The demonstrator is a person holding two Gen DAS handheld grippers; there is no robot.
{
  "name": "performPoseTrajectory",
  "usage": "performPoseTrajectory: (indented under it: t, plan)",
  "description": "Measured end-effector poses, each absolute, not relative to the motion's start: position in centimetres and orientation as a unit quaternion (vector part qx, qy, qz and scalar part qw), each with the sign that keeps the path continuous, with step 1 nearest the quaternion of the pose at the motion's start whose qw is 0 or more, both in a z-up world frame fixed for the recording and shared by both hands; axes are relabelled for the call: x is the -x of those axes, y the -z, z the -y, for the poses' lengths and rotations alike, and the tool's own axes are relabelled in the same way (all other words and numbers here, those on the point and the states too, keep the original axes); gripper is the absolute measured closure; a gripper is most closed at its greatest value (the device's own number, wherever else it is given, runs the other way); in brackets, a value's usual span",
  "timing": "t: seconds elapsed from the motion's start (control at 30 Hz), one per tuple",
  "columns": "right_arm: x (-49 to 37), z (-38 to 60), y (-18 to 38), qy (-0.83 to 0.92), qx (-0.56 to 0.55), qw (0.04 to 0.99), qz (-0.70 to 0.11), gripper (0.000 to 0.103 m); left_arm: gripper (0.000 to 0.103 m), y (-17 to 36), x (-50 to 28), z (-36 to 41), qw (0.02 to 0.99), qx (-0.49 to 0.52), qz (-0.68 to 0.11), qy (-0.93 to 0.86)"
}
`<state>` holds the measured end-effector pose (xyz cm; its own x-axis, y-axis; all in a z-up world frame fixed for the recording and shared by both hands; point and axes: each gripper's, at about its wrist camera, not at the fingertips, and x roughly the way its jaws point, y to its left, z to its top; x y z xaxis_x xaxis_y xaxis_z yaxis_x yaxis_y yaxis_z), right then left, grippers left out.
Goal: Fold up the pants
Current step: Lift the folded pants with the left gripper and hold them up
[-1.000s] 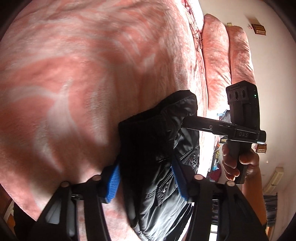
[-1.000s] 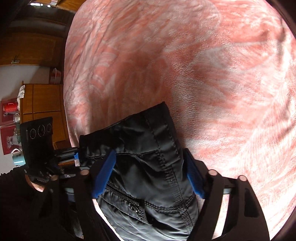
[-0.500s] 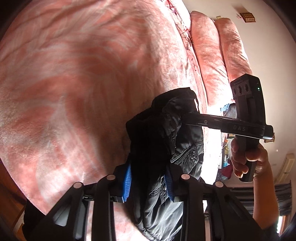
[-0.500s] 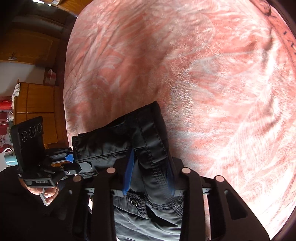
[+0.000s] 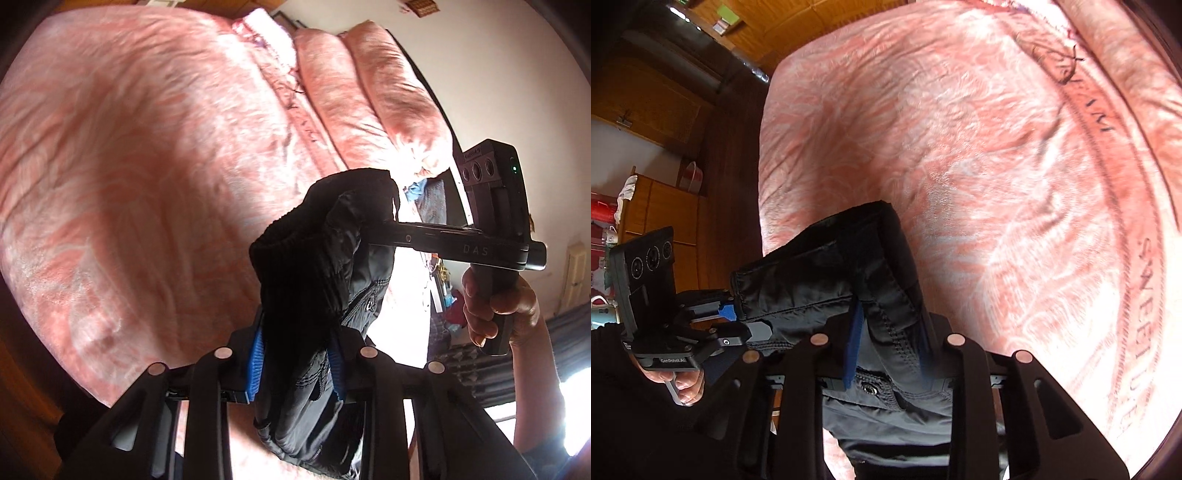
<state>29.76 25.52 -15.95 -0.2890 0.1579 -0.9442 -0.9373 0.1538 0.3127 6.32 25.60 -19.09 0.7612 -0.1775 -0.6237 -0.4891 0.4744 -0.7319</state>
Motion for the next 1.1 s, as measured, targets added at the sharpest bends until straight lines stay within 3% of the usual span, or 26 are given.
performPoseTrajectory:
  t: [0.57, 1.1]
  plan:
    - [-28.7, -14.0, 5.6, -0.551, 0.291, 0.578, -0.527, 0.078, 0.074, 8.3, -6.9, -15.7, 0.861, 0.382, -0.333, -0.046]
    - [-28.3, -7.8, 2.1, -0.532, 0.272, 0.621, -0.507, 0.078, 0.074, 4.4, -7.0, -9.7, 0.885, 0.322, -0.337, -0.01]
